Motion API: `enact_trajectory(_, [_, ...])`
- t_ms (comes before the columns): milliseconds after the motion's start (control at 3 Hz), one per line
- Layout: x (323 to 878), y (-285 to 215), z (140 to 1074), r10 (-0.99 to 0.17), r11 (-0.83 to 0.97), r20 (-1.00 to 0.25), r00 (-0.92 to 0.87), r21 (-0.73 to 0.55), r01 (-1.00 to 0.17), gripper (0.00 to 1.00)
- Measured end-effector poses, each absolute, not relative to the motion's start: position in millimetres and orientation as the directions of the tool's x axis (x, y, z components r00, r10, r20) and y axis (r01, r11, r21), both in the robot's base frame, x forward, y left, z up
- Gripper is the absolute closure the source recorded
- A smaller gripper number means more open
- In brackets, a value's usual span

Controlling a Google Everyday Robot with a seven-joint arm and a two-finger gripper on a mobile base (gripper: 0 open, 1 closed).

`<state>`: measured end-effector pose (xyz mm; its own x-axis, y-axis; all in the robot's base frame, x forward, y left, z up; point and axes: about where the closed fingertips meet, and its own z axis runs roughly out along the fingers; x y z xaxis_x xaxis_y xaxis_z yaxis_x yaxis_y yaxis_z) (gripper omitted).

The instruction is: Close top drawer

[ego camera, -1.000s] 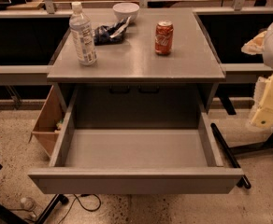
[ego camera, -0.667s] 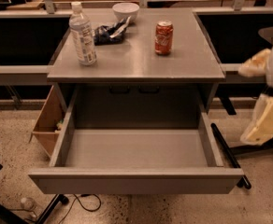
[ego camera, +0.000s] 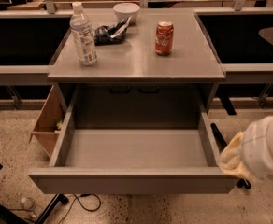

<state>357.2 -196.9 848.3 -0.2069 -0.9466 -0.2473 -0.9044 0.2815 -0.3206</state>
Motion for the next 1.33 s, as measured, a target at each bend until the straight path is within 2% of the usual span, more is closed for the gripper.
enact_trajectory(333, [351.0,-190.6,751.9,-0.959,0.266,-0.168,-0.229,-0.252,-0.930,0.96])
enact_trajectory(667, [330.9,-210.9,629.4,-0.959,0.284,-0.073,-0.276,-0.175,-0.943,1.00])
enact_trajectory(1000, [331.6,-221.2,585.6,-0.952,0.307,-0.072,-0.299,-0.201,-0.930,1.00])
enact_trajectory(1333, [360.4,-224.8,581.1,-0.945,0.327,-0.104,-0.310,-0.297,-0.897,1.00])
